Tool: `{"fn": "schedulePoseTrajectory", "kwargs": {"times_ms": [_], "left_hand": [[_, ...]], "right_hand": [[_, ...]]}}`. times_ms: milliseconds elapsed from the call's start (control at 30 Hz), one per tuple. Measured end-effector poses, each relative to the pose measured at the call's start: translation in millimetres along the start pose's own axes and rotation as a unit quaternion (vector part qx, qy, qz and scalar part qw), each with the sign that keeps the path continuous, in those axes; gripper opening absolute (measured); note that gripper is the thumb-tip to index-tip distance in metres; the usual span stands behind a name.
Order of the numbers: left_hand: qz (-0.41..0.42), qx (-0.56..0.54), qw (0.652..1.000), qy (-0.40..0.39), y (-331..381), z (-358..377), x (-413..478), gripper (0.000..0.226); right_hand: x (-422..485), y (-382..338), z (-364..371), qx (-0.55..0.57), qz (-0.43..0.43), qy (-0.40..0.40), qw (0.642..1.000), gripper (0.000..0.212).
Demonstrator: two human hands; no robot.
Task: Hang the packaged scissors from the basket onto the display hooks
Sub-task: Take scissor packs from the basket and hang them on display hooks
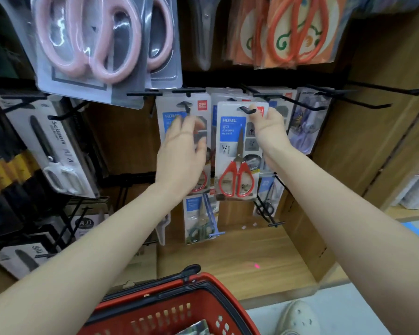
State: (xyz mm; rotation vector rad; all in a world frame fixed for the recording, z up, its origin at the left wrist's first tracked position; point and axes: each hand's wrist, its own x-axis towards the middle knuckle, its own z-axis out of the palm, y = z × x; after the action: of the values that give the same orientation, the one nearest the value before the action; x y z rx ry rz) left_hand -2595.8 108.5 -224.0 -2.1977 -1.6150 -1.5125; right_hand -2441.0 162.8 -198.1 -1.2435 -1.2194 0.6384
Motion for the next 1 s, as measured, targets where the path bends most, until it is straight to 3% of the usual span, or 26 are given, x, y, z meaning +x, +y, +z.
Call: {"fn": "schedulePoseTrajectory", "kwargs": {"times_ms": [100,233,400,633,733,867,1000], "left_hand": [[-0.018,0.084,0.996,0.038,-33.0,-11.3,-19.1,0.024],[-0.169,0.005,0.985,0.024,-61.8,-14.0,-12.3,0.052],[-0.236,-0.082,0.968,-0.036,-68.3,-5.0,1.3,0.032],[-0.213,-0.051,0.976,-0.018,-71.4,-8.3,-7.2,0.017],[-0.133,0.018,0.990,-0.033,-72.8,-23.3,-33.7,0.014],[-0.026,0.159,0.981,-0.109,-77.6,-47.5,-89.0,0.015],[0.048,0.219,0.957,-0.183,-81.1,-67.4,-159.9,0.011]], "right_hand": [[17.1,9.6,10.1,-0.071,0.013,-0.007,0.997,0.036],[35.4,17.4,17.9,-0.111,0.023,-0.010,0.993,0.025],[44.7,16.4,19.3,-0.100,0.037,0.061,0.992,0.035],[18.6,21.0,14.7,-0.122,0.004,0.074,0.990,0.033],[-15.3,32.2,7.8,-0.218,-0.038,0.067,0.973,0.037],[-88.2,59.3,-1.4,-0.343,-0.153,-0.006,0.927,0.023],[-168.1,83.7,-1.9,-0.363,-0.205,-0.128,0.900,0.014]]}}
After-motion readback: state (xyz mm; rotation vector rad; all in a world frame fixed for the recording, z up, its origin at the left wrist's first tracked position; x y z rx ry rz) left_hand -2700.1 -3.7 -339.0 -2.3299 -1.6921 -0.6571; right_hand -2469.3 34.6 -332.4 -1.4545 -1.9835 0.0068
